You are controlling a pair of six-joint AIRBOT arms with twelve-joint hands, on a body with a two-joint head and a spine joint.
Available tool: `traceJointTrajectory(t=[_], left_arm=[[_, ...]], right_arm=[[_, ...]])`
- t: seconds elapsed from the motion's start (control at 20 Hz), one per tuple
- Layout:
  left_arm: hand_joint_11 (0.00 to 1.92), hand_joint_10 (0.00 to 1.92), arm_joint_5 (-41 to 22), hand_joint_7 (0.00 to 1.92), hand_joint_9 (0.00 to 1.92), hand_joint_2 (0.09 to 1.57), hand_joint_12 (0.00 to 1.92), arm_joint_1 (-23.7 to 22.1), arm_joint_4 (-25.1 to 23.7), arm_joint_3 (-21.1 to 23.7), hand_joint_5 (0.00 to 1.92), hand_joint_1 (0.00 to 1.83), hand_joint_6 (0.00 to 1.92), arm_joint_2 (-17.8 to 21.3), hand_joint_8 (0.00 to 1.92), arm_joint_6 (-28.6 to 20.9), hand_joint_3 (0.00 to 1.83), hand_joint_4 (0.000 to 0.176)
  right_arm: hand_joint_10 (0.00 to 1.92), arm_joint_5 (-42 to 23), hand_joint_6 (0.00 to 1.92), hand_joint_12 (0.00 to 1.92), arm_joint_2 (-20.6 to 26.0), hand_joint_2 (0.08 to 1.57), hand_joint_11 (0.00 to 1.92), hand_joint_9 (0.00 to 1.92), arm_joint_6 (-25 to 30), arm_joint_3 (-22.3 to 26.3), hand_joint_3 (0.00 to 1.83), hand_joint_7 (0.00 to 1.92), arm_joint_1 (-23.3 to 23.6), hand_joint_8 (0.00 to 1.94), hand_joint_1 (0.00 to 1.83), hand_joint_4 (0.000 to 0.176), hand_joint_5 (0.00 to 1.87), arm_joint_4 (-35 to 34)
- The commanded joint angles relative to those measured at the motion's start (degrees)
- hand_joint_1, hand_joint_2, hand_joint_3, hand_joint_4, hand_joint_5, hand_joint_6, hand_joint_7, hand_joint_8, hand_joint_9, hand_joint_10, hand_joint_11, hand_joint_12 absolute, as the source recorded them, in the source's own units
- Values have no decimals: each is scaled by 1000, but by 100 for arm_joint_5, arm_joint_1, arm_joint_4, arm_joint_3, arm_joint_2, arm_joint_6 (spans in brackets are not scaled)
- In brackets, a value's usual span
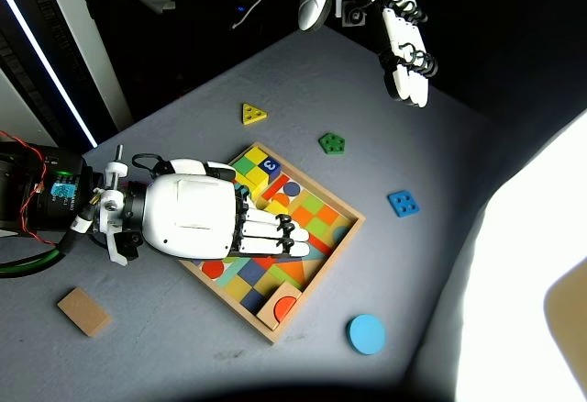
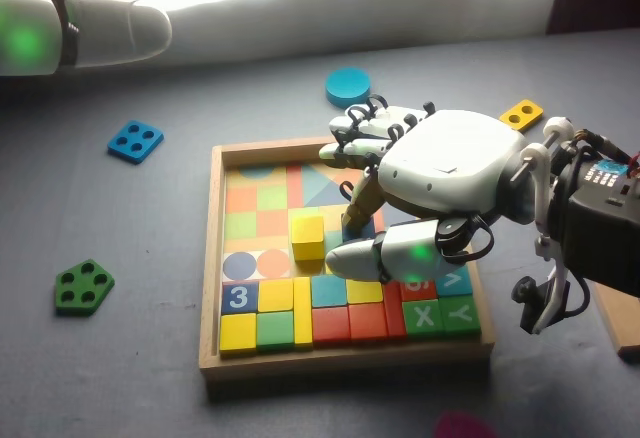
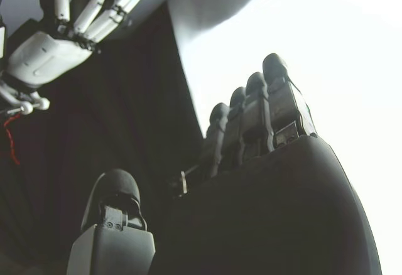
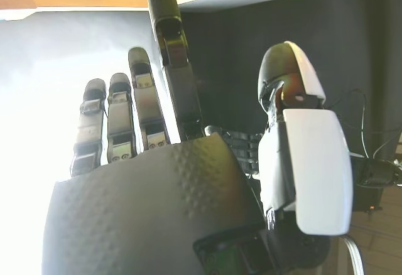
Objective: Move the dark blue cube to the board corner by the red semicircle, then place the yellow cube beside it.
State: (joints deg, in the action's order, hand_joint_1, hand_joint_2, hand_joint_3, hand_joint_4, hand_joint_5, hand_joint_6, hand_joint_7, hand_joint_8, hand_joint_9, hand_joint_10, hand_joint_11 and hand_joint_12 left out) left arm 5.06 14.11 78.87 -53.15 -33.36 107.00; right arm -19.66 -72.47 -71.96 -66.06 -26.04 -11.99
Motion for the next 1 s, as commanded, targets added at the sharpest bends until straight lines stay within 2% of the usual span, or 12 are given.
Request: traceJointTrajectory(t=[0.0,0.15,0.2,0.6,0.7,0.75,0.95], left_arm=[[0,0,-156,6,0,1178,202,-62,99,-24,6,0,1,1,0,-39,0,35],[0,4,-155,18,10,1184,207,-63,99,-21,14,0,4,1,5,-40,0,33],[0,9,-155,38,31,1180,253,-63,99,-20,29,0,6,1,7,-40,0,37],[0,3,-155,33,35,1195,305,-66,100,-18,25,0,2,1,1,-40,3,28],[0,1,-155,29,24,1181,243,-66,100,-23,24,0,0,1,1,-40,0,33],[0,4,-155,37,30,1181,235,-66,100,-25,22,0,0,1,5,-40,0,31],[0,1,-155,29,34,1182,285,-66,98,-20,13,0,0,1,0,-34,0,29]], right_arm=[[0,-429,12,0,51,1169,0,0,-7,-13,0,194,-18,0,0,0,927,32],[0,-428,3,0,139,1170,0,0,-9,-43,0,208,-6,4,0,0,907,32],[0,-428,4,0,161,1164,0,0,-9,-57,0,203,-5,2,0,0,910,32],[0,-442,4,0,246,1175,0,1,12,-432,2,204,-6,0,0,0,901,32],[0,-453,4,0,238,1166,0,0,28,-535,0,196,-23,9,0,0,887,33],[0,-450,3,0,226,1169,0,0,28,-610,0,192,-37,7,0,0,885,33],[0,-444,7,0,227,1166,0,0,26,-756,0,208,-49,10,0,0,897,35]])
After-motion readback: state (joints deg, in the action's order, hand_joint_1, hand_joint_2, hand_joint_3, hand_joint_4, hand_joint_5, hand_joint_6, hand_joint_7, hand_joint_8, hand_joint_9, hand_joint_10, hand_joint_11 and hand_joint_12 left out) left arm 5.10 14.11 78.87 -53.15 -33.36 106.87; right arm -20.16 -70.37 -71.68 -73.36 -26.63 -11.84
